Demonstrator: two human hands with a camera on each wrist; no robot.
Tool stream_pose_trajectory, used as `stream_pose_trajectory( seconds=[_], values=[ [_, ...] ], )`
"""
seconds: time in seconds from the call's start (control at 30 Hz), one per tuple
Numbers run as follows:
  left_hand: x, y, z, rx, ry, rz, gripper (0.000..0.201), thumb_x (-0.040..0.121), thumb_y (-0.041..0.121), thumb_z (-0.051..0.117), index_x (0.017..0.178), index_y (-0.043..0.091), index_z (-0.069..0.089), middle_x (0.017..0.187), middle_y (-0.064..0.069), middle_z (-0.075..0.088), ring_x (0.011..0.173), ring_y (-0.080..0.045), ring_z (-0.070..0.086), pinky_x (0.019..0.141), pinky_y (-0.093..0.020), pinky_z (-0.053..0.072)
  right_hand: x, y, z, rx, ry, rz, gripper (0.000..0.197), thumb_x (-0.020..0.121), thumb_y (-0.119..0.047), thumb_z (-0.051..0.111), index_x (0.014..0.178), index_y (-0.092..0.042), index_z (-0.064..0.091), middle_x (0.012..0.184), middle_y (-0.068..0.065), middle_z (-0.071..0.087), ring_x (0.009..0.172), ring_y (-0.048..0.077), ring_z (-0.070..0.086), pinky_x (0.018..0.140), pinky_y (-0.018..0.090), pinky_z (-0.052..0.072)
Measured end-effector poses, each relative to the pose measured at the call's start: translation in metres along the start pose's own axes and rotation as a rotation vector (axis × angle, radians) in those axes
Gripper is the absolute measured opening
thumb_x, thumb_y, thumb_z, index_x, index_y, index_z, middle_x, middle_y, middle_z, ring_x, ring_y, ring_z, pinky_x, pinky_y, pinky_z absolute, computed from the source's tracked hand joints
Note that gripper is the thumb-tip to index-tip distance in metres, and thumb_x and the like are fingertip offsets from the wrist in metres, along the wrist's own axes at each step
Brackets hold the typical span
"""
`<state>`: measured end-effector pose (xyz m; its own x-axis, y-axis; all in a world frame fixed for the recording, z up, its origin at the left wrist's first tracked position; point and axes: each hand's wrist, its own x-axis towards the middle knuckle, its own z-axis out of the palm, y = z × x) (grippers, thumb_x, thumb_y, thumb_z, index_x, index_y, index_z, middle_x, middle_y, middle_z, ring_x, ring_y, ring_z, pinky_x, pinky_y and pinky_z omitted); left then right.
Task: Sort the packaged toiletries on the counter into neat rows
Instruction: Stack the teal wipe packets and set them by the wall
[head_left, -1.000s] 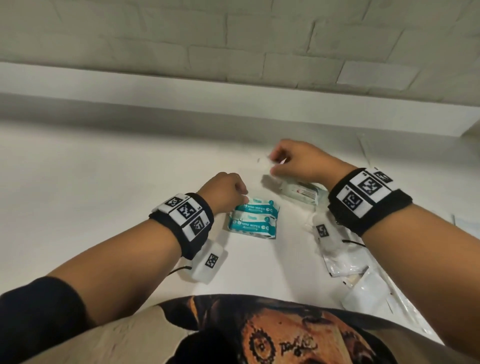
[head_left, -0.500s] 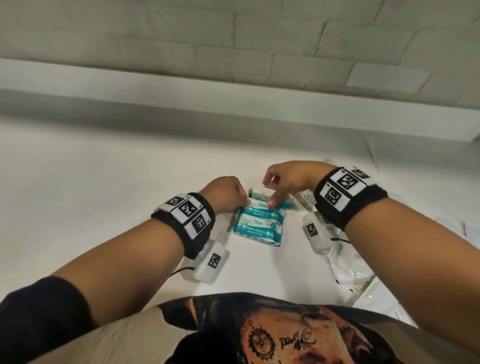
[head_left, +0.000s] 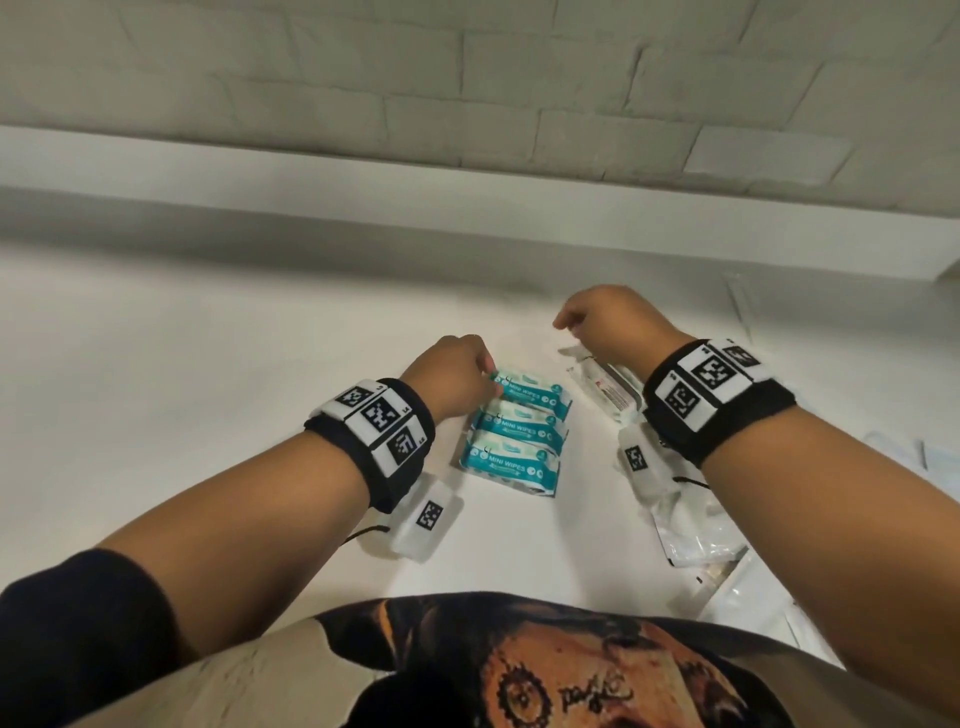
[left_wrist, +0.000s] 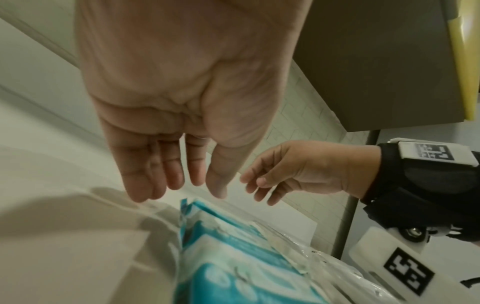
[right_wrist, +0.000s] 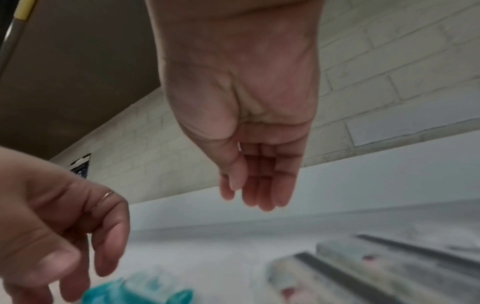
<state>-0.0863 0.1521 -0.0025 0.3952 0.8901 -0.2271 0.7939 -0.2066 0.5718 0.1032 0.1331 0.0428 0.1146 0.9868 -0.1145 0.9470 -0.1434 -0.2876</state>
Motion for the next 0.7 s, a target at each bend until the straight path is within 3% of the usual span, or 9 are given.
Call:
stream_pose_trajectory(
  seconds=[0.1,0.17,0.23,0.33,0.43,0.57,0.7],
  values=[
    [0.002,0.010,-0.001,0.081,-0.009,0.090,0.029,0.086,0.023,0.067,0.115,0.022,0.063,0.121,0.000,0.058,0.107,-0.018,0.057,0.084,-0.025,0.043,-0.010,0.015,-0.012,-0.052,0.003,0.132,0.015,0.090,-0.021,0.060,0.101,-0.015,0.068,0.106,0.003,0.067,0.095,0.021,0.061,0.082,0.032,0.049],
    [0.002,0.014,0.001,0.133,-0.046,0.110,0.026,0.085,0.020,0.068,0.112,0.020,0.067,0.117,0.001,0.062,0.104,-0.017,0.059,0.083,-0.025,0.045,-0.019,0.023,-0.004,-0.169,-0.130,0.167,0.033,0.083,-0.039,0.067,0.104,-0.014,0.063,0.100,0.003,0.065,0.089,0.020,0.059,0.078,0.033,0.050],
    [0.002,0.015,0.005,0.170,-0.059,0.122,0.022,0.085,0.017,0.067,0.107,0.020,0.068,0.114,0.001,0.065,0.101,-0.016,0.060,0.081,-0.025,0.046,-0.025,0.029,0.012,-0.230,-0.168,0.162,0.052,0.073,-0.049,0.074,0.110,-0.017,0.056,0.105,0.002,0.058,0.090,0.019,0.056,0.077,0.034,0.050],
    [0.001,0.015,0.006,0.209,-0.046,0.124,0.022,0.084,0.018,0.067,0.106,0.022,0.068,0.114,0.002,0.063,0.099,-0.015,0.059,0.079,-0.024,0.045,-0.026,0.036,0.029,-0.292,-0.119,0.140,0.070,0.066,-0.049,0.079,0.121,-0.019,0.048,0.117,0.005,0.050,0.102,0.023,0.053,0.082,0.038,0.050],
    [0.000,0.021,0.005,0.225,-0.016,0.179,0.027,0.088,0.022,0.064,0.115,0.024,0.067,0.122,0.000,0.058,0.106,-0.018,0.057,0.082,-0.024,0.042,-0.025,0.038,0.031,-0.324,-0.125,0.171,0.075,0.066,-0.051,0.079,0.124,-0.015,0.047,0.120,0.008,0.048,0.107,0.026,0.053,0.087,0.040,0.049],
    [0.001,0.030,0.011,0.284,-0.111,0.268,0.043,0.092,0.024,0.058,0.135,0.029,0.053,0.138,0.001,0.051,0.122,-0.019,0.050,0.096,-0.029,0.041,-0.025,0.039,0.032,-0.370,-0.164,0.180,0.064,0.068,-0.056,0.074,0.114,-0.015,0.057,0.113,0.007,0.049,0.100,0.024,0.053,0.083,0.036,0.050],
    [0.002,0.028,0.010,0.284,-0.141,0.270,0.040,0.092,0.019,0.058,0.131,0.026,0.057,0.133,0.002,0.057,0.118,-0.018,0.053,0.090,-0.026,0.039,-0.024,0.040,0.019,-0.286,-0.278,0.141,0.038,0.075,-0.044,0.071,0.101,-0.017,0.069,0.097,-0.001,0.064,0.087,0.018,0.059,0.075,0.031,0.050]
  ],
)
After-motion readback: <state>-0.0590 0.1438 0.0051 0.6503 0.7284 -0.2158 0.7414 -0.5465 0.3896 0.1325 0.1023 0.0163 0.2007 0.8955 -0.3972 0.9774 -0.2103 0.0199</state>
